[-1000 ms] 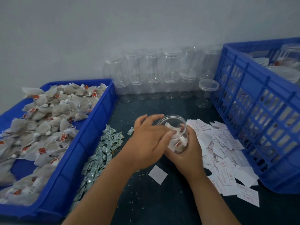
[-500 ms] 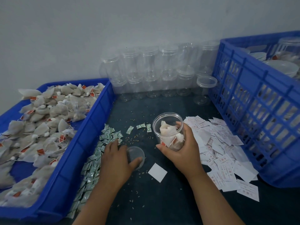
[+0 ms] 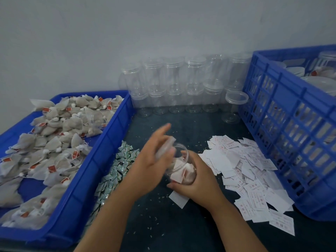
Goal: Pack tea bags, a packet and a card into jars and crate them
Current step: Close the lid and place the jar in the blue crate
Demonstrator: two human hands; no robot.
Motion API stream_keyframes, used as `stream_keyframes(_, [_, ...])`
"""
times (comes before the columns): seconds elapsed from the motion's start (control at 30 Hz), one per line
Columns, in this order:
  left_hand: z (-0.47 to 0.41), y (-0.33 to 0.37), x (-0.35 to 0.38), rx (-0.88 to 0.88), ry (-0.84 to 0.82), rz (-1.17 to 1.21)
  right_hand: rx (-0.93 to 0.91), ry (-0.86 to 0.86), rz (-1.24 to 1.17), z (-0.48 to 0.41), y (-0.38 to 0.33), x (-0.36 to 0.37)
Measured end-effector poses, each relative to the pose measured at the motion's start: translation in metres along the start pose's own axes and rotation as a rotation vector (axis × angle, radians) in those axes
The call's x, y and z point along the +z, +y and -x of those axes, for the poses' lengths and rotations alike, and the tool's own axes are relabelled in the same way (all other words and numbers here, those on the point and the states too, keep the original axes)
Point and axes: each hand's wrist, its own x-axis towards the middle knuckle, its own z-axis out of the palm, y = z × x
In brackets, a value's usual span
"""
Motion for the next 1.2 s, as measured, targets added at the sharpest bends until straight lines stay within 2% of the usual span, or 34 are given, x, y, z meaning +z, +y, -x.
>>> stream_keyframes(0.1, [0.001, 0.004, 0.01, 0.087, -0.061, -0.409, 0.039, -0.009, 0.031, 0.0, 0.003, 0.003])
stream_keyframes(0.23, [-0.003, 0.012, 0.016, 0.064, -0.007, -0.53, 0.038, 0.012, 0.088, 0.0, 0.002, 0.004])
stream_keyframes(0.37, [-0.009, 0.012, 0.016, 0.008, -0.1, -0.666, 0.015, 0.03, 0.145, 0.001, 0.003, 0.006])
stream_keyframes(0.5, [-0.01, 0.014, 0.017, 0.112, -0.142, -0.597, 0.078, 0.018, 0.062, -0.001, 0.004, 0.004])
stream_keyframes(0.6, [-0.011, 0.012, 0.013, 0.193, -0.17, -0.522, 0.135, -0.115, -0.1, -0.002, 0.008, -0.004])
stream_keyframes(0.7, [-0.01, 0.008, 0.005, 0.236, -0.239, -0.307, 0.195, -0.259, -0.256, -0.004, 0.011, -0.01])
stream_keyframes(0.77, [-0.008, 0.007, -0.002, 0.255, -0.264, -0.226, 0.199, -0.275, -0.28, -0.004, 0.01, -0.008])
stream_keyframes(0.8, [-0.007, 0.008, -0.004, 0.257, -0.264, -0.264, 0.195, -0.264, -0.277, -0.003, 0.009, -0.006])
stream_keyframes(0.9, [-0.005, 0.014, -0.014, 0.154, -0.292, -0.437, 0.152, -0.183, -0.247, -0.002, 0.006, 0.003])
stream_keyframes(0.97, [-0.004, 0.021, -0.011, 0.01, -0.309, -0.414, 0.105, -0.091, -0.151, 0.0, 0.002, 0.007])
stream_keyframes(1.03, [-0.003, 0.033, 0.003, -0.065, -0.194, -0.361, 0.076, -0.063, -0.093, 0.003, 0.0, 0.008])
stream_keyframes(1.1, [-0.001, 0.041, 0.019, 0.038, -0.023, -0.385, 0.113, -0.128, -0.149, 0.004, 0.002, 0.006])
stream_keyframes(1.13, [0.0, 0.043, 0.023, 0.115, 0.007, -0.36, 0.129, -0.174, -0.2, 0.004, 0.004, 0.003])
stream_keyframes(1.2, [-0.001, 0.043, 0.018, 0.207, -0.069, -0.19, 0.143, -0.231, -0.292, 0.005, 0.007, -0.001])
